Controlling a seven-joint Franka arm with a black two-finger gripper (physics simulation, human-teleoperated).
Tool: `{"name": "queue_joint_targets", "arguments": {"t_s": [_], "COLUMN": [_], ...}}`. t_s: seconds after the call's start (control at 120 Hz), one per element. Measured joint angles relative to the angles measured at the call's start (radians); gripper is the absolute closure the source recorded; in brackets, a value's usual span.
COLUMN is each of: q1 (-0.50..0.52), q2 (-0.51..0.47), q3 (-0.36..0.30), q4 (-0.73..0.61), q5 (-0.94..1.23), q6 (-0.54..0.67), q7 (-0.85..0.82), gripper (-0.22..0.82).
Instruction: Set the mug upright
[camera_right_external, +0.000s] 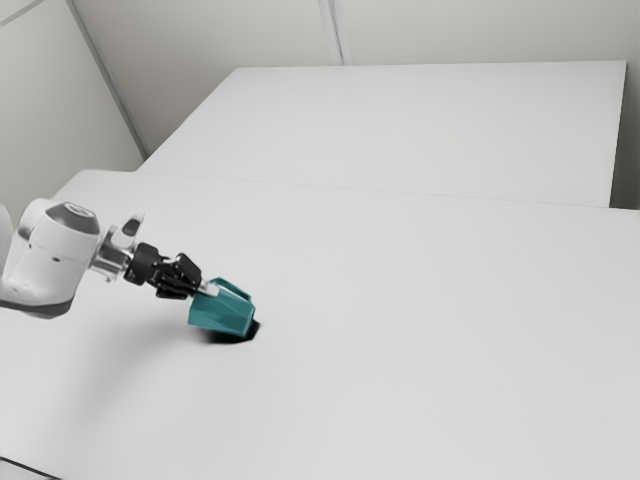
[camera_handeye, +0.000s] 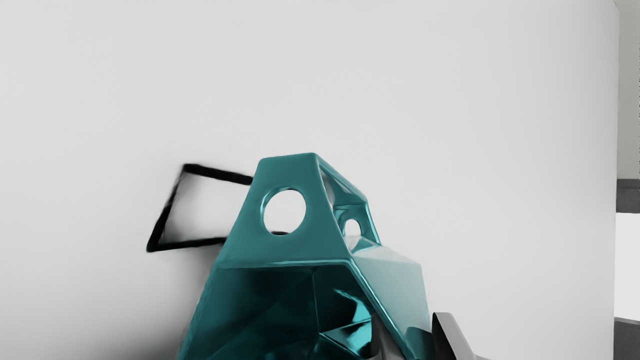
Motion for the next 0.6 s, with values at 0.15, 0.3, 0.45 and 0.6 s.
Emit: {"name": "queue_joint_targets", "arguments": {"t_s": [0.15, 0.3, 0.45, 0.6], "q1": [-0.005, -0.005, 0.01, 0.03], "q2": [-0.009, -0.032, -0.057, -0.065], "q3": [-0.006, -0.013, -0.044, -0.087], "q4": [0.01, 0.011, 0.023, 0.076], "q5": [-0.008, -0.013, 0.004, 0.12], "q6": [-0.002, -0.004, -0.009, -0.011], "q7": [0.001, 0.001, -0.014, -0.064], "gripper": [0.75, 0.77, 0.78, 0.79]}}
